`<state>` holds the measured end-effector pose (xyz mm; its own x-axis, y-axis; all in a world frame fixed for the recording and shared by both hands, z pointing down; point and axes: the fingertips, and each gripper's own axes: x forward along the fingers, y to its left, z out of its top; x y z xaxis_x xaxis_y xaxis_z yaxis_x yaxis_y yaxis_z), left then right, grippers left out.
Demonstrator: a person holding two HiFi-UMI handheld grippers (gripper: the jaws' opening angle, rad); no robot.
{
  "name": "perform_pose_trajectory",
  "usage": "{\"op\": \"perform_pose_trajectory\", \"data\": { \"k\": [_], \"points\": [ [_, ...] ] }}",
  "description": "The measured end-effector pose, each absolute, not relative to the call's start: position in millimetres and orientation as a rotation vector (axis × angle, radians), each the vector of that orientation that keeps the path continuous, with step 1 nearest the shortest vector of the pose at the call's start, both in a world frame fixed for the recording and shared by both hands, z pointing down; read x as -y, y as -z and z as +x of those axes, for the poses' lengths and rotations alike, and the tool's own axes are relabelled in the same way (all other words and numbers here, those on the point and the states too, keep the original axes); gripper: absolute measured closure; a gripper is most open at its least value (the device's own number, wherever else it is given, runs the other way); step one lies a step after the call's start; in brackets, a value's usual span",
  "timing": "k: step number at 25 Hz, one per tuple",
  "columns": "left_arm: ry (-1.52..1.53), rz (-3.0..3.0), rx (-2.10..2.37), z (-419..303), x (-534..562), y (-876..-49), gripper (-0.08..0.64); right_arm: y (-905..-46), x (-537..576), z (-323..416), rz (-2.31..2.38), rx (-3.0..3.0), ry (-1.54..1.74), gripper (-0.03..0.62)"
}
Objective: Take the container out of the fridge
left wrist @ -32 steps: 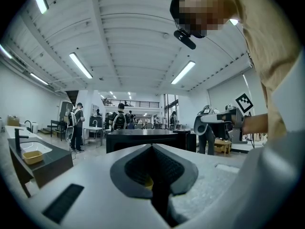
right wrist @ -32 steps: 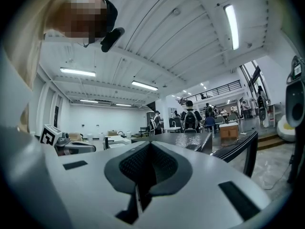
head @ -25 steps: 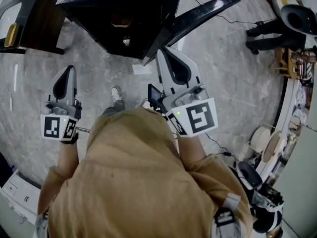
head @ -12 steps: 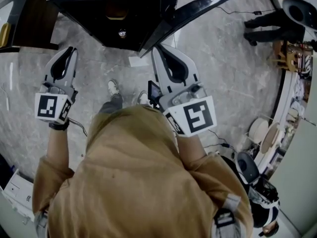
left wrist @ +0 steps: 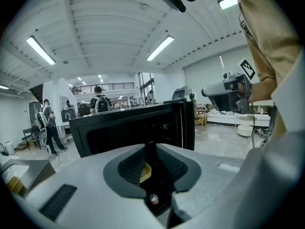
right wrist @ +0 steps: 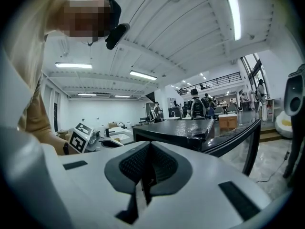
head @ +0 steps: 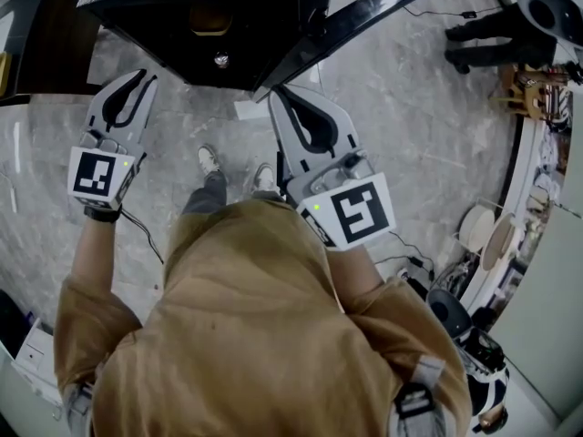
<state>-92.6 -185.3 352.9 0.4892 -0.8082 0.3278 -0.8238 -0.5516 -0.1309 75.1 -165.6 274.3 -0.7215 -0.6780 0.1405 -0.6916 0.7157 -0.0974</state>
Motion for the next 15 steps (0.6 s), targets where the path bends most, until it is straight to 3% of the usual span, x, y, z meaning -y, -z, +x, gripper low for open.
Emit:
{"op": "perform_pose_trajectory", "data": {
  "k": [15],
  "points": [
    [-0.712, 2.724, 1.317, -96.5, 220.1, -395.4, 0.485, -297.0, 170.6, 72.5, 1.148, 2.762, -0.234, 0.592]
  ]
}}
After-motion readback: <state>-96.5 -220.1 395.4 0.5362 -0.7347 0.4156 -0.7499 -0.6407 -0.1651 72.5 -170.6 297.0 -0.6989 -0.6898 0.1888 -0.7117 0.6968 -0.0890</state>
